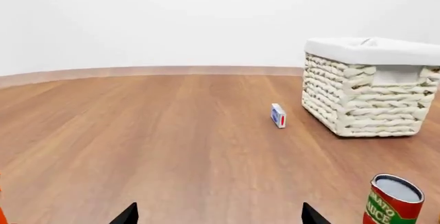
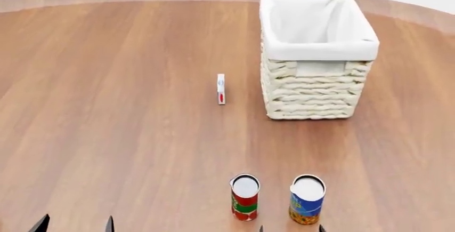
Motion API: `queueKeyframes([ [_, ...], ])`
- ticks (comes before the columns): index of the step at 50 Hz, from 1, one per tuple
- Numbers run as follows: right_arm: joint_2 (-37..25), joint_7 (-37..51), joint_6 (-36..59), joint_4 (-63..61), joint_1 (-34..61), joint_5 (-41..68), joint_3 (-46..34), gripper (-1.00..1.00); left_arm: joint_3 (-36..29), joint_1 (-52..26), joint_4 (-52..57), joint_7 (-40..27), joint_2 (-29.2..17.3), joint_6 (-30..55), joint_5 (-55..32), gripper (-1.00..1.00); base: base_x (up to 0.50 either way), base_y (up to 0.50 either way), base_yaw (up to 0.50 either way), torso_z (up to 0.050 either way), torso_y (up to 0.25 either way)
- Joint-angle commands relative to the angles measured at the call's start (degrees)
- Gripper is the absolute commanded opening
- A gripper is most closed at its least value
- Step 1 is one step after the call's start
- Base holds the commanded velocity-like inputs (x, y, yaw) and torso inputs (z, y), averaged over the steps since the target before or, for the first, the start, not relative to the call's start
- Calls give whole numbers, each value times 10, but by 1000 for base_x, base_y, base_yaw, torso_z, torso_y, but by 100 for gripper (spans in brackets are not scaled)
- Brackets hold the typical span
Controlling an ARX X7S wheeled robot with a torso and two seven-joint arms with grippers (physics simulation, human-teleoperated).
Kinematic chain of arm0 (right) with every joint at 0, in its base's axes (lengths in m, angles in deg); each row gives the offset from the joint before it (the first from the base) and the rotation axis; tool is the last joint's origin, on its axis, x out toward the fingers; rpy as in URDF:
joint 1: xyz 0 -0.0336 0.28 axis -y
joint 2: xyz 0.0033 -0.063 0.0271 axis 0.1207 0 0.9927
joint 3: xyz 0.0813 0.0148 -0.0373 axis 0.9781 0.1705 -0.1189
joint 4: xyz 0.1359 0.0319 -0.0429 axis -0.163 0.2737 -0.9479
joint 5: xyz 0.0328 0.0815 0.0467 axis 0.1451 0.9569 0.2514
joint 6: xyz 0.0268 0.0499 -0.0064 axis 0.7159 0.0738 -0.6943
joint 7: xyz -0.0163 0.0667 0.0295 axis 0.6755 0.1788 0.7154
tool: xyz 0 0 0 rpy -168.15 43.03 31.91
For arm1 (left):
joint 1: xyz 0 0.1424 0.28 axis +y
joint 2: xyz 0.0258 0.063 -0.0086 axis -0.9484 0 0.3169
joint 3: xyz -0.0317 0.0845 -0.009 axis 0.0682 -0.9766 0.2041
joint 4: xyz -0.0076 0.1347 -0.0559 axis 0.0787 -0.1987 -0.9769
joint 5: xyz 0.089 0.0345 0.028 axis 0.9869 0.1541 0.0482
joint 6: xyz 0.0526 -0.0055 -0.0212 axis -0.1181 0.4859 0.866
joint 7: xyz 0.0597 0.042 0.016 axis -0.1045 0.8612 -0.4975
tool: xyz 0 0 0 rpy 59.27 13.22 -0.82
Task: Pick up the cream cheese box, and put it in the basket.
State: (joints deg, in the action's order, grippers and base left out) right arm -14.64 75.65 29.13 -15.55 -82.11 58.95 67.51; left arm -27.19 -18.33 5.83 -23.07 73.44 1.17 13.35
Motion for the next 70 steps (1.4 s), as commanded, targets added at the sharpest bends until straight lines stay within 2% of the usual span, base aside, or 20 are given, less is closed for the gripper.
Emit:
queueKeyframes([
  [1, -8, 7, -1, 6, 2, 7, -12, 100, -9, -2, -6, -9, -8, -4, -9, 100, 488, -270, 0, 0, 0],
  [38, -28, 37, -21, 1, -2, -9, -52, 100, -26, -5, 1, -29, -30, 0, -43, 100, 488, -270, 0, 0, 0],
  [45, -28, 49, -23, 11, 1, -15, -57, 100, -30, -6, -7, -33, -32, -6, -44, 100, 438, -19, 0, 0, 0],
  [53, -31, 48, -22, 11, 0, -8, -60, 100, -35, -7, -15, -35, -34, -11, -46, 100, 278, 36, 0, 0, 0],
  [70, -32, 57, -28, 15, 2, 9, -62, 100, -45, -15, -36, -38, -40, -23, -51, 100, 5, 0, 0, 0, 1],
])
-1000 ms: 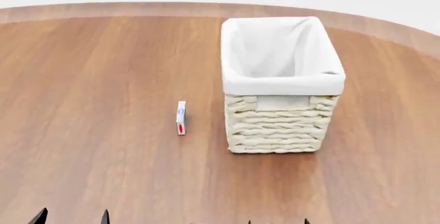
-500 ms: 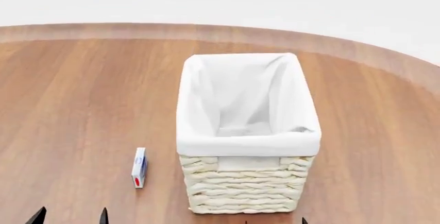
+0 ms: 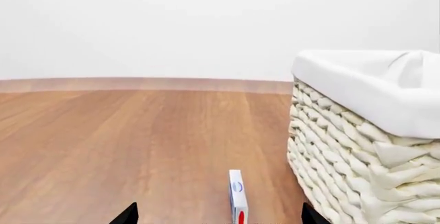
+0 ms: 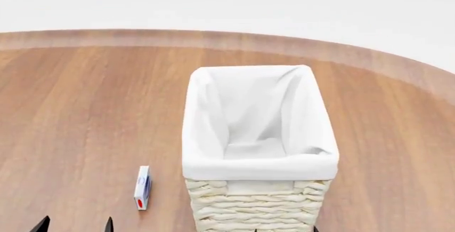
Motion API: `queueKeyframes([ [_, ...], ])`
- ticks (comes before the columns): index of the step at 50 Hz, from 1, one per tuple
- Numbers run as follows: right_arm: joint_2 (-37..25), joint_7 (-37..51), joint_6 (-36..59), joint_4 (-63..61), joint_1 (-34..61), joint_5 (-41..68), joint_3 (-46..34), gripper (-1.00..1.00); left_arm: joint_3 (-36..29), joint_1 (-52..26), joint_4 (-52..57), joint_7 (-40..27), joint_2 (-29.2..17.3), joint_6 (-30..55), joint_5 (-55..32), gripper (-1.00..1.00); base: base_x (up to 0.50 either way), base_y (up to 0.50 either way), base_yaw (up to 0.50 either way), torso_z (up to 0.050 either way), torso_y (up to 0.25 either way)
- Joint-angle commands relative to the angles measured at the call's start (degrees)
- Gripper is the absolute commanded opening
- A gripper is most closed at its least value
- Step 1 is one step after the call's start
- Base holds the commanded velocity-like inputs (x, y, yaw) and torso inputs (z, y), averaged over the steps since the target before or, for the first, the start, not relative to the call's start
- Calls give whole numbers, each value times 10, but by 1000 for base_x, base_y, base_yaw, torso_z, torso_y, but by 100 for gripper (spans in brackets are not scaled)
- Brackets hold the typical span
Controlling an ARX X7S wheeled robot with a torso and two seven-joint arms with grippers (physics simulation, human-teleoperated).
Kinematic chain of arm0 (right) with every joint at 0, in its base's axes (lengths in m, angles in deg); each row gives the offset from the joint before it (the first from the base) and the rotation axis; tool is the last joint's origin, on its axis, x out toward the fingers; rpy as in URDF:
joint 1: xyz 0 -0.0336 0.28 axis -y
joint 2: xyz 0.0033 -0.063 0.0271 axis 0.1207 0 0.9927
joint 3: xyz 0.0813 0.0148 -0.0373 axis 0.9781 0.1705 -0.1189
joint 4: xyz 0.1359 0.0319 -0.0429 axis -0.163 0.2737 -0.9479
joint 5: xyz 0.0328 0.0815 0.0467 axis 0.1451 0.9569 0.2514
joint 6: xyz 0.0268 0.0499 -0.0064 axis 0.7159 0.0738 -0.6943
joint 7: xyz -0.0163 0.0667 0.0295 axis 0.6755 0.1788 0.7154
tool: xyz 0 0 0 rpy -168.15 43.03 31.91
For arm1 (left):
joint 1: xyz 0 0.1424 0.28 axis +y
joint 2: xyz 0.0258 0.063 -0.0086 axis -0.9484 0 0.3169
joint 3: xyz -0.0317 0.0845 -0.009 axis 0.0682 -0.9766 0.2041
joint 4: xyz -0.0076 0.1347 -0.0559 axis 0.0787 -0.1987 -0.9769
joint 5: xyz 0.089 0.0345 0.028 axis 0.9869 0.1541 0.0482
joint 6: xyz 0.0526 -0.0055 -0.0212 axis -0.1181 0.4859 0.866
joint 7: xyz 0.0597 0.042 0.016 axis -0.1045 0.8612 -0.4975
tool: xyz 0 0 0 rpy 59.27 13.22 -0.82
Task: Pick up the cream cheese box, and put it in the basket.
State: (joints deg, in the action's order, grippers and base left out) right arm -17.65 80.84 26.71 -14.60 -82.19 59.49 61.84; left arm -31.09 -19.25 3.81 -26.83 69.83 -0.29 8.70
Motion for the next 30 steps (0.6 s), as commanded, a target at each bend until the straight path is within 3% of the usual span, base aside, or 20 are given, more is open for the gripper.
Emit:
queueKeyframes([
  [1, -3, 5, -3, 5, 3, 4, -6, 100, -5, -8, -16, -8, -2, -2, 0, 100, 0, 0, 0, 0, 0],
  [13, -9, 14, -4, -6, 2, 1, -11, 100, 0, -9, 9, -20, -7, 28, -21, 100, 0, 0, 0, 0, 0],
  [30, -13, 19, -8, 2, 4, 4, -20, 100, -8, -9, -6, -28, -9, 1, -14, 100, 0, 0, 0, 0, -250],
])
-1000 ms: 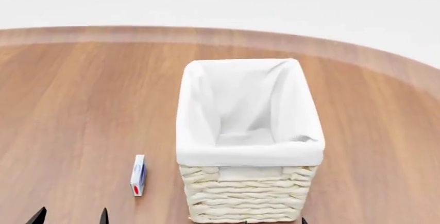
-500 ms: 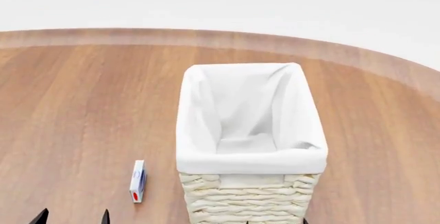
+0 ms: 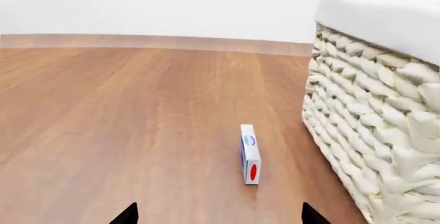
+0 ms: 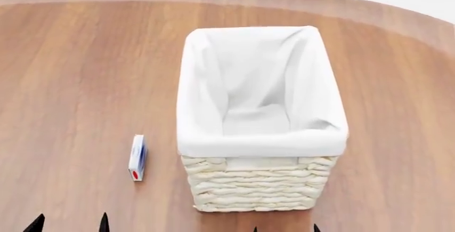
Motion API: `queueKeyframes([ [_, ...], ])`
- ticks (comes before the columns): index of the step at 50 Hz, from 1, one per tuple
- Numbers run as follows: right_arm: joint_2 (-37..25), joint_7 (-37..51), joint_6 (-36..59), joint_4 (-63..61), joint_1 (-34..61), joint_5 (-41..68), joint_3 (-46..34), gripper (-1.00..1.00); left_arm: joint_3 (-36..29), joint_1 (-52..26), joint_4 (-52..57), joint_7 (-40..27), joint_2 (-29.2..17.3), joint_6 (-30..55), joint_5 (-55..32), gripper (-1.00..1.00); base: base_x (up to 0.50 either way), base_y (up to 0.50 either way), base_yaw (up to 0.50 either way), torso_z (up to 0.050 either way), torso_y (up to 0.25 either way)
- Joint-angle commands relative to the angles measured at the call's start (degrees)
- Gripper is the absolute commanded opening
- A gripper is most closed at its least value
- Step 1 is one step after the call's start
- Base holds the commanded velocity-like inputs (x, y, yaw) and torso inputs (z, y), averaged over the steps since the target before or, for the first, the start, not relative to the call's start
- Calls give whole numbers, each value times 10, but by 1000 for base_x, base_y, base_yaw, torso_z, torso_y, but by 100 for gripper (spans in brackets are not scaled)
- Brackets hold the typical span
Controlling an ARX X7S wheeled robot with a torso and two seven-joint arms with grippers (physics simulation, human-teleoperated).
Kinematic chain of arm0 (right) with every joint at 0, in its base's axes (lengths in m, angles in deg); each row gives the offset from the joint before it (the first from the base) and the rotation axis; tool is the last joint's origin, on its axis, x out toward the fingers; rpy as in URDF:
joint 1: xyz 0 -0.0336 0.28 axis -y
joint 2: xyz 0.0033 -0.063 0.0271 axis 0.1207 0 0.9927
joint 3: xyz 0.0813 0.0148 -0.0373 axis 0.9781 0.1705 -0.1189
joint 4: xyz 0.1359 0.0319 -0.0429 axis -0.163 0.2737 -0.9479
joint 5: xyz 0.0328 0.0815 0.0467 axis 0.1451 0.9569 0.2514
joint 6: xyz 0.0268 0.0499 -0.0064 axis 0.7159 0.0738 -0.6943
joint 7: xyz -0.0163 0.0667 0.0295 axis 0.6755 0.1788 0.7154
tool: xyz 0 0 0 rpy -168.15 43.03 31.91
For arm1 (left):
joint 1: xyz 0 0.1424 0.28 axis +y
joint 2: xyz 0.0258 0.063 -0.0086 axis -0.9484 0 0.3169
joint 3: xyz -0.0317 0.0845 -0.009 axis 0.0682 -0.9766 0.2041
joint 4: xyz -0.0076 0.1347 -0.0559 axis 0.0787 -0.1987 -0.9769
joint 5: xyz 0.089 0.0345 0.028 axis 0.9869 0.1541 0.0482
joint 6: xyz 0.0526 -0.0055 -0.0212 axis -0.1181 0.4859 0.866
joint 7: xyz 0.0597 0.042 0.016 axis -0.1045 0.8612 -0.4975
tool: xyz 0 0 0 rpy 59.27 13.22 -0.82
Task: Pick up the cream cheese box, and put it in the basket.
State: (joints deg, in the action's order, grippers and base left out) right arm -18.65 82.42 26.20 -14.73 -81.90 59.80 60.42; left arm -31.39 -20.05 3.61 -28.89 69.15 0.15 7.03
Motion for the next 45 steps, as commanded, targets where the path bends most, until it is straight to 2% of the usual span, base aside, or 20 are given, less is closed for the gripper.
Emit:
queueKeyframes([
  [1, -3, 4, -4, 5, 1, 1, -6, 100, -5, -1, -5, -6, -2, -4, 0, 100, 0, 0, 0, 0, -250],
  [19, -7, 8, -9, 12, 2, 6, -14, 100, -10, -6, -19, -25, -3, -14, 7, 100, 0, 0, 0, 0, -250],
  [22, -8, 8, -11, 13, 2, 6, -16, 100, -13, -5, -19, -2, -7, -18, -16, 100, 0, 0, 0, 0, -250],
  [23, -8, 8, -11, 14, 3, 7, -16, 100, -17, -5, -21, -12, -8, -20, 1, 100, 0, 0, 0, 0, 0],
  [35, -11, 10, -8, 17, 9, 12, -19, 100, -19, -17, 11, 6, -28, 15, -26, 100, 0, 0, 0, 0, 0],
  [39, -12, 11, -11, 27, 13, 13, -20, 100, -16, -43, 15, 32, -40, 50, -61, 100, 0, 0, 0, 0, 0],
  [45, -13, 12, -8, 30, 17, 16, -21, 100, -19, -86, -34, 69, -38, 57, -89, 100, 0, 0, 0, 0, 0],
])
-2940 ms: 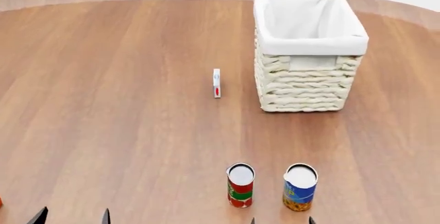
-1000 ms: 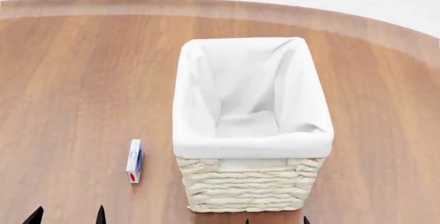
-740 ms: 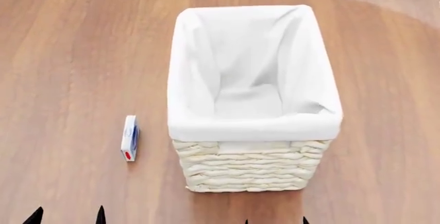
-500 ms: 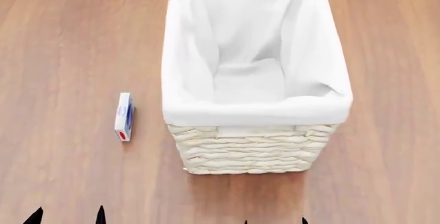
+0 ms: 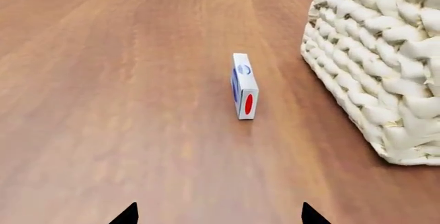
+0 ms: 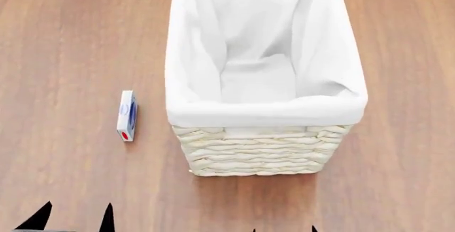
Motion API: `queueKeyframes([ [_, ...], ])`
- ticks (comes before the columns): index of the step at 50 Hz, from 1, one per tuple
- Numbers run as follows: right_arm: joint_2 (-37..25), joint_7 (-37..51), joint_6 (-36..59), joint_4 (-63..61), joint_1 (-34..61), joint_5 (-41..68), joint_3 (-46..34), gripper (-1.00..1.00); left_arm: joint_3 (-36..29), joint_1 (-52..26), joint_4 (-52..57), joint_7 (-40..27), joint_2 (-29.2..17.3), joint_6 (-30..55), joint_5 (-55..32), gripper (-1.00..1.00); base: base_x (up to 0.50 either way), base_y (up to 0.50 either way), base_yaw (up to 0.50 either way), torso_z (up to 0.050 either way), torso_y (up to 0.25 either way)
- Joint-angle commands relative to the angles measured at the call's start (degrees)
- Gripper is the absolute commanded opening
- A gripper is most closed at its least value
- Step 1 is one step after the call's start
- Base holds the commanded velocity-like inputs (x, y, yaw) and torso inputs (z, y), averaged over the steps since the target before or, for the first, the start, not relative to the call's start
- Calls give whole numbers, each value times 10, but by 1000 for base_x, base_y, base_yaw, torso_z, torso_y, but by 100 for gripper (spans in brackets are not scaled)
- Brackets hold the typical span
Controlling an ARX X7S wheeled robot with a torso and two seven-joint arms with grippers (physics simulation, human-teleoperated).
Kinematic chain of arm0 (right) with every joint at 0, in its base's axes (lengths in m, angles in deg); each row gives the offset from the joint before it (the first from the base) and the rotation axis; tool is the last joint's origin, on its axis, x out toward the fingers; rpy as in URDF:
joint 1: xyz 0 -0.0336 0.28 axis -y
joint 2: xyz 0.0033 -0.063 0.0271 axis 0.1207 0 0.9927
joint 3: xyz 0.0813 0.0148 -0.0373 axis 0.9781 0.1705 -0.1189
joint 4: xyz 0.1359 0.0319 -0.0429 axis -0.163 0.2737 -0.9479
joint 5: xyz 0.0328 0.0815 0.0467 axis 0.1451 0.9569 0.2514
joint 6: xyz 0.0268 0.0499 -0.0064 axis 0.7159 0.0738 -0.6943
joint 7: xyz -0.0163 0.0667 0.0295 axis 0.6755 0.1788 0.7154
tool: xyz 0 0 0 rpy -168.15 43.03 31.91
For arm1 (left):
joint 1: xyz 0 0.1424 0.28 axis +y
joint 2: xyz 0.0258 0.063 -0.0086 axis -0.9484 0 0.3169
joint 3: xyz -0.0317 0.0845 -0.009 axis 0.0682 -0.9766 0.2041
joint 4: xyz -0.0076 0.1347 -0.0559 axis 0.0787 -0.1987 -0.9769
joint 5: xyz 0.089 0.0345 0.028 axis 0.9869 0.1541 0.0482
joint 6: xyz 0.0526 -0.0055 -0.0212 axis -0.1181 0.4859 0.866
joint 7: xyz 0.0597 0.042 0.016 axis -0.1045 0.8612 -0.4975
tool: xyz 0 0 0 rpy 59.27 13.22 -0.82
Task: Pick up the cream cheese box, and put it in the basket.
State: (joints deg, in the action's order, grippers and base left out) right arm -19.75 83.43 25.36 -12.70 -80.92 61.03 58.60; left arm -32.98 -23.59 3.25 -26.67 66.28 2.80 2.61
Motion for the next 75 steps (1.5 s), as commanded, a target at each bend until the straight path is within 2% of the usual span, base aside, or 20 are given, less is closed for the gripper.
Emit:
queueKeyframes([
  [1, -2, 2, 0, 10, 7, 4, -3, 100, -4, -52, -32, 45, -8, 27, -41, 100, 0, 0, 0, 0, 0],
  [12, -4, 2, -5, 21, 9, 5, -9, 100, -11, -88, -38, 41, -8, 45, -41, 100, 0, 0, 0, 0, 0],
  [13, -1, -2, -6, 28, 11, -2, -20, 100, -34, -173, -124, 39, 21, 97, -19, 100, 0, 0, 0, 0, 0],
  [14, -1, -2, -6, 30, 11, -2, -21, 100, -34, -224, -147, 40, 21, 97, -20, 100, 0, 0, 0, 0, 0],
  [20, -3, -1, -6, 29, 12, 0, -23, 100, -37, -224, -128, 35, 16, 108, -21, 100, 0, 0, 0, 0, 0],
  [39, -6, 1, -11, 34, 11, 4, -32, 100, -51, -258, -178, 34, 24, 105, -15, 100, 0, 0, 0, 0, 0],
  [67, -13, 4, -21, 28, 3, 5, -48, 100, -44, -462, -652, 79, 94, -83, -8, 100, 0, 0, 0, 0, 0],
  [71, -12, 5, -21, 34, 7, 5, -49, 100, -42, -470, -675, 80, 96, -101, -12, 100, 0, 0, 0, 0, 0],
  [75, -14, 7, -17, 28, 6, 1, -53, 100, -46, -461, -655, 76, 93, -95, -18, 100, 0, 0, 0, 0, 0],
])
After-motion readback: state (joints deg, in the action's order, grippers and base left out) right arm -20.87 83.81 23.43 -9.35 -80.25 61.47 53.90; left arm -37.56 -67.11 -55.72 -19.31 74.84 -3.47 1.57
